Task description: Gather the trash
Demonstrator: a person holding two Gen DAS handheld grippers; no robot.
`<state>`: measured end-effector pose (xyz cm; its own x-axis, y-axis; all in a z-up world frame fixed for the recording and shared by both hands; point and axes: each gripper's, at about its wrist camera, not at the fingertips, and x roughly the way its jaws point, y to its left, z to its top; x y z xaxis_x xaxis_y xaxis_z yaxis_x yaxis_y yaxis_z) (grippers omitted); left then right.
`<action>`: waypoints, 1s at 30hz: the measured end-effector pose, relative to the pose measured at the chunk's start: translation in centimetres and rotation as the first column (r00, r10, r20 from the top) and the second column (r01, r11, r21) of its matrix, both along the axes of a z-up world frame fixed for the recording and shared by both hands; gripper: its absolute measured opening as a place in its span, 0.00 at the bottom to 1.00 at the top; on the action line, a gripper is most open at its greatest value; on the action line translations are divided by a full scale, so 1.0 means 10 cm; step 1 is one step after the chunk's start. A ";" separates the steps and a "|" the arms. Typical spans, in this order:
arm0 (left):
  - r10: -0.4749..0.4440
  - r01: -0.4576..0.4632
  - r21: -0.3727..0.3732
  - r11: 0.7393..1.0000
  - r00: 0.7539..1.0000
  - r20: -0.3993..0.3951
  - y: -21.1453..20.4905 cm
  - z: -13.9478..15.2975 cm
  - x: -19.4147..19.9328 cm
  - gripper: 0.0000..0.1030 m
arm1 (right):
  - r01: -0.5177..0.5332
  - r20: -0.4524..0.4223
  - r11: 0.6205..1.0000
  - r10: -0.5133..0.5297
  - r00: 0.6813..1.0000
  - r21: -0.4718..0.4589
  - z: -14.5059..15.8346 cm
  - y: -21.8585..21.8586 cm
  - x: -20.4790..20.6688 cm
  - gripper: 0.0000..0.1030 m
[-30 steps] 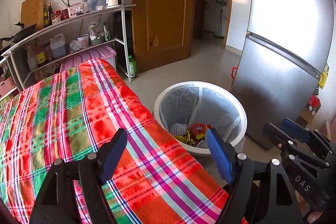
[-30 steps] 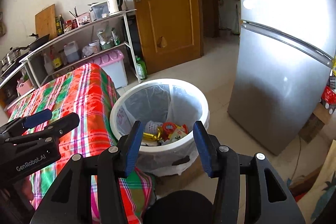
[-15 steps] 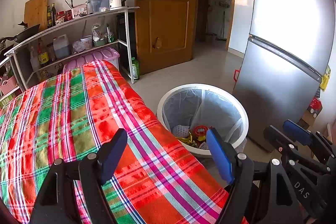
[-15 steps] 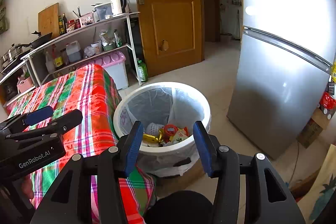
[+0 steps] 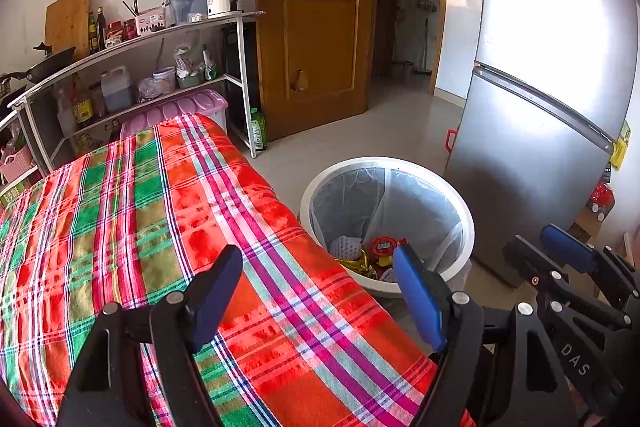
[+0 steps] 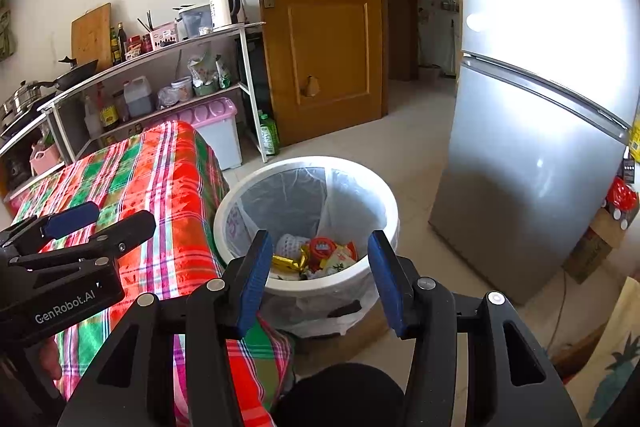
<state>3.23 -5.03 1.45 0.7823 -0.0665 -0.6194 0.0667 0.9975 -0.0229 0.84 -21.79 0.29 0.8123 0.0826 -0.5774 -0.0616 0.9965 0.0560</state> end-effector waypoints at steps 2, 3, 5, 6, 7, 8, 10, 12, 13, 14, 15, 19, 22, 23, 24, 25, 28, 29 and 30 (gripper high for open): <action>0.002 -0.002 0.000 1.000 1.000 0.000 0.00 0.00 0.00 0.77 | 0.000 -0.002 1.000 0.000 1.000 0.001 0.00 0.00 0.00 0.49; 0.003 -0.003 0.001 1.000 1.000 0.002 0.00 0.00 0.00 0.77 | -0.001 -0.003 1.000 0.001 1.000 0.003 0.00 0.00 0.00 0.49; 0.004 -0.004 0.001 1.000 1.000 0.001 0.00 0.00 0.00 0.77 | -0.002 -0.005 1.000 0.002 1.000 0.002 -0.01 0.00 0.00 0.49; 0.004 -0.004 0.001 1.000 1.000 0.002 0.00 0.00 0.00 0.77 | -0.001 -0.006 1.000 0.001 1.000 0.001 -0.01 0.01 0.01 0.49; 0.003 -0.003 0.002 1.000 1.000 0.002 0.00 0.00 0.00 0.77 | -0.001 -0.006 1.000 0.001 1.000 0.001 -0.01 0.01 0.01 0.49; 0.004 -0.004 0.002 1.000 1.000 0.001 0.00 0.00 0.00 0.77 | -0.001 -0.006 1.000 0.001 1.000 0.001 -0.01 0.01 0.01 0.49; 0.003 -0.003 0.003 1.000 1.000 0.001 0.00 0.00 0.00 0.77 | 0.000 -0.005 1.000 0.000 1.000 0.000 -0.01 0.01 0.02 0.49; 0.003 -0.003 0.003 1.000 1.000 -0.001 0.00 0.00 0.00 0.77 | -0.002 -0.004 1.000 0.002 1.000 -0.001 -0.01 0.01 0.03 0.49; 0.003 -0.003 0.004 1.000 1.000 0.000 0.00 0.00 -0.01 0.77 | -0.001 -0.004 1.000 0.001 1.000 -0.002 -0.01 0.01 0.02 0.49; 0.001 -0.001 0.005 1.000 1.000 0.001 0.00 0.01 -0.01 0.77 | -0.001 -0.003 1.000 0.001 1.000 -0.001 -0.01 0.01 0.02 0.49; 0.002 -0.002 0.005 1.000 1.000 0.000 0.00 0.01 -0.01 0.77 | -0.001 -0.001 1.000 0.001 1.000 -0.001 -0.01 0.01 0.02 0.49; 0.000 0.000 0.007 1.000 1.000 0.002 0.00 0.01 -0.01 0.77 | 0.000 0.004 1.000 0.000 1.000 -0.002 0.00 0.01 0.01 0.49; 0.001 -0.001 0.007 1.000 1.000 0.002 0.00 0.01 0.00 0.77 | -0.002 0.002 1.000 0.002 1.000 0.001 0.00 0.01 0.01 0.49; 0.000 0.000 0.007 1.000 1.000 0.001 0.00 0.01 -0.01 0.77 | -0.001 0.002 1.000 0.001 1.000 0.000 -0.01 0.01 0.01 0.49; 0.000 0.000 0.007 1.000 1.000 0.001 0.00 0.00 -0.01 0.77 | -0.001 0.002 1.000 0.001 1.000 0.000 -0.01 0.01 0.01 0.49; 0.000 0.000 0.007 1.000 1.000 0.002 0.00 0.00 -0.01 0.77 | -0.002 0.002 1.000 0.002 1.000 0.001 -0.01 0.01 0.01 0.49; 0.000 0.000 0.007 1.000 1.000 0.000 -0.01 0.00 -0.01 0.77 | -0.002 0.002 1.000 0.002 1.000 0.001 0.00 0.02 0.01 0.49; -0.001 0.001 0.008 1.000 1.000 0.001 -0.01 0.00 -0.01 0.77 | -0.002 0.003 1.000 0.002 1.000 0.001 0.00 0.02 0.00 0.49; -0.001 0.001 0.007 1.000 1.000 0.001 0.00 0.00 -0.01 0.77 | -0.001 0.004 1.000 0.001 1.000 -0.001 0.00 0.02 0.00 0.49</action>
<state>3.16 -5.07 1.47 0.7829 -0.0629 -0.6189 0.0677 0.9976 -0.0157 0.89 -21.58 0.26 0.8142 0.0833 -0.5745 -0.0631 0.9965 0.0550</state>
